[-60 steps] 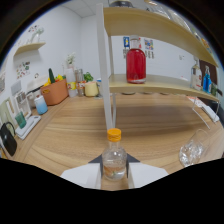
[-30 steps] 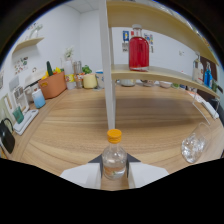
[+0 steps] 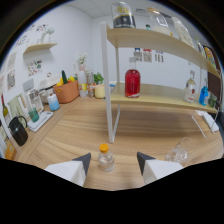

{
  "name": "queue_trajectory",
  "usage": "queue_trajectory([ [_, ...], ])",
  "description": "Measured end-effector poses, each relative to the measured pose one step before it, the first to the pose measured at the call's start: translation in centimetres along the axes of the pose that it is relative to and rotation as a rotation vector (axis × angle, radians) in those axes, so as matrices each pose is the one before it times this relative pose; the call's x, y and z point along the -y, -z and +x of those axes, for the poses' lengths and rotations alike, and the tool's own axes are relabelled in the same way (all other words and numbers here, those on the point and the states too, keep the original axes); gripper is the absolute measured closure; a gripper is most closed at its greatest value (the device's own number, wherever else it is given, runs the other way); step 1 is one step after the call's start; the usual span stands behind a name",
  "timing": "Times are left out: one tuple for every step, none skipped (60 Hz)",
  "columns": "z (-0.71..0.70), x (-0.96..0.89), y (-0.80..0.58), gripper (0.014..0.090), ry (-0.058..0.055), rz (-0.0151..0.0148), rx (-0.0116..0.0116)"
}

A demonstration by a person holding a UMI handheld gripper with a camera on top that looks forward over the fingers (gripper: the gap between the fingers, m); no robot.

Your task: Make me a cup of Mount Fuji.

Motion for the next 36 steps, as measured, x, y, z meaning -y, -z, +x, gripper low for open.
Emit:
queue_trajectory([
  [0.439,0.373,0.515,0.0187,0.0059,0.01143,-0.00247],
  [0.615,0.413,0.668,0.0188,0.006,0.00959,-0.00296],
  [0.51,0.317,0.519,0.0186,0.0051,0.01104,-0.00389],
  [0.488,0.246,0.47,0.019,0.0027,0.01111,-0.00271],
  [0.558,0.264,0.494,0.019,0.005,0.01086,-0.00257],
  [0.604,0.211,0.466,0.0188,0.004,0.01013,-0.00386],
  [0.653,0.154,0.426,0.0189,0.003,0.00851,-0.00415],
  [0.655,0.094,0.41,0.0188,0.002,0.00715,-0.00466],
  [0.696,0.042,0.411,0.0189,0.0016,0.00556,-0.00511],
  [0.819,0.025,0.408,0.0189,0.0015,0.00564,-0.00504],
  [0.757,-0.038,0.321,0.019,-0.0008,0.00402,-0.00629],
  [0.858,-0.01,0.316,0.0187,-0.0027,0.00278,-0.00604],
  [0.803,-0.117,0.293,0.0188,-0.0045,0.00158,-0.0052],
  [0.773,-0.136,0.254,0.0188,-0.0046,0.00036,-0.00403],
  [0.8,-0.151,0.238,0.0188,-0.004,-0.00053,-0.00348],
  [0.824,-0.184,0.219,0.0188,-0.0042,-0.00109,-0.00473],
  [0.847,-0.217,0.182,0.0189,-0.0044,-0.00254,-0.0069],
  [0.914,-0.255,0.154,0.019,-0.0049,-0.00473,-0.00868],
  [0.907,-0.33,0.167,0.019,-0.0043,-0.00398,-0.00943],
  [0.89,-0.197,0.163,0.0189,-0.0048,-0.00664,-0.00952],
  [0.916,-0.044,0.084,0.0188,-0.0035,-0.00366,-0.00717],
  [0.881,-0.036,0.124,0.0188,-0.0054,-0.00242,-0.00769],
  [0.883,0.068,0.134,0.0189,-0.0063,0.00004,-0.00851],
  [0.869,0.193,0.114,0.0186,-0.0067,0.00369,-0.00898],
  [0.866,0.293,0.084,0.0184,-0.0058,0.00623,-0.00862],
  [0.872,0.34,0.052,0.0186,-0.0038,0.007,-0.0081],
  [0.825,0.378,0.023,0.0186,-0.002,0.00629,-0.00792],
  [0.853,0.31,-0.01,0.0188,-0.0011,0.00347,-0.00697],
  [0.817,0.449,-0.023,0.019,-0.0011,0.00574,-0.00945],
  [0.787,0.52,-0.074,0.019,-0.0006,0.0062,-0.00831],
  [0.681,0.597,-0.099,0.0193,-0.0023,0.00855,-0.00795],
  [0.634,0.673,-0.122,0.0194,-0.0028,0.01102,-0.00459],
  [0.561,0.732,-0.145,0.0192,-0.0039,0.01326,-0.00273],
  [0.535,0.762,-0.168,0.0192,-0.005,0.01411,-0.00165],
  [0.525,0.82,-0.273,0.0194,-0.0049,0.01332,-0.00236],
  [0.474,0.724,-0.26,0.0191,-0.0051,0.01393,-0.00143],
])
